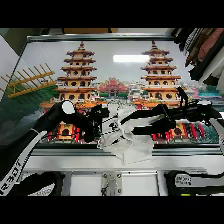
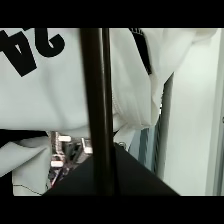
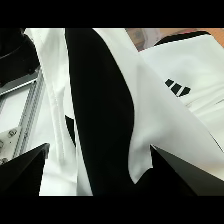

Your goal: Fold the clothes and pants, and hang the long-sleeved shirts on hangers.

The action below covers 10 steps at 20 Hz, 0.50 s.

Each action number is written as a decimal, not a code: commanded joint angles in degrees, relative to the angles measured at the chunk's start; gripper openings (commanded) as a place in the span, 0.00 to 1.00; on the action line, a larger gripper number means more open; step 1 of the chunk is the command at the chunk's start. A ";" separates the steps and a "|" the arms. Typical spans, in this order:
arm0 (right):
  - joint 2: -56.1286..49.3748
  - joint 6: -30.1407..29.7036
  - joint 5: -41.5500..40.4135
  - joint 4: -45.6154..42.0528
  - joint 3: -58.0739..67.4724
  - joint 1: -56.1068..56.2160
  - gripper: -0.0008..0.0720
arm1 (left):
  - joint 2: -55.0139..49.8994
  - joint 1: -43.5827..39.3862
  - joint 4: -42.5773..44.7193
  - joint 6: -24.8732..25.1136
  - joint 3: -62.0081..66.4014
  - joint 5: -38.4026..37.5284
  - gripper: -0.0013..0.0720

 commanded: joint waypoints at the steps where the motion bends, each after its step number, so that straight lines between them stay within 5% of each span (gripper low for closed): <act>1: -0.04 0.00 0.00 0.04 -0.04 0.07 0.99 | 0.00 -0.02 -0.31 0.02 0.07 0.04 0.04; 6: -0.04 0.00 -0.70 0.48 -0.04 0.07 0.98 | 0.00 -0.02 -0.31 0.02 0.07 0.04 0.04; 7: -0.04 0.00 -0.76 0.48 -0.04 0.07 0.89 | 0.00 -0.04 -0.31 0.02 0.07 0.04 0.04; 9: -0.04 0.02 -0.39 0.48 -0.04 0.07 0.13 | 0.00 -0.02 -0.31 0.02 0.07 0.07 0.04; 10: -0.04 0.13 -0.48 0.50 -0.04 0.07 0.04 | 0.00 -0.02 -0.31 0.02 0.07 0.04 0.04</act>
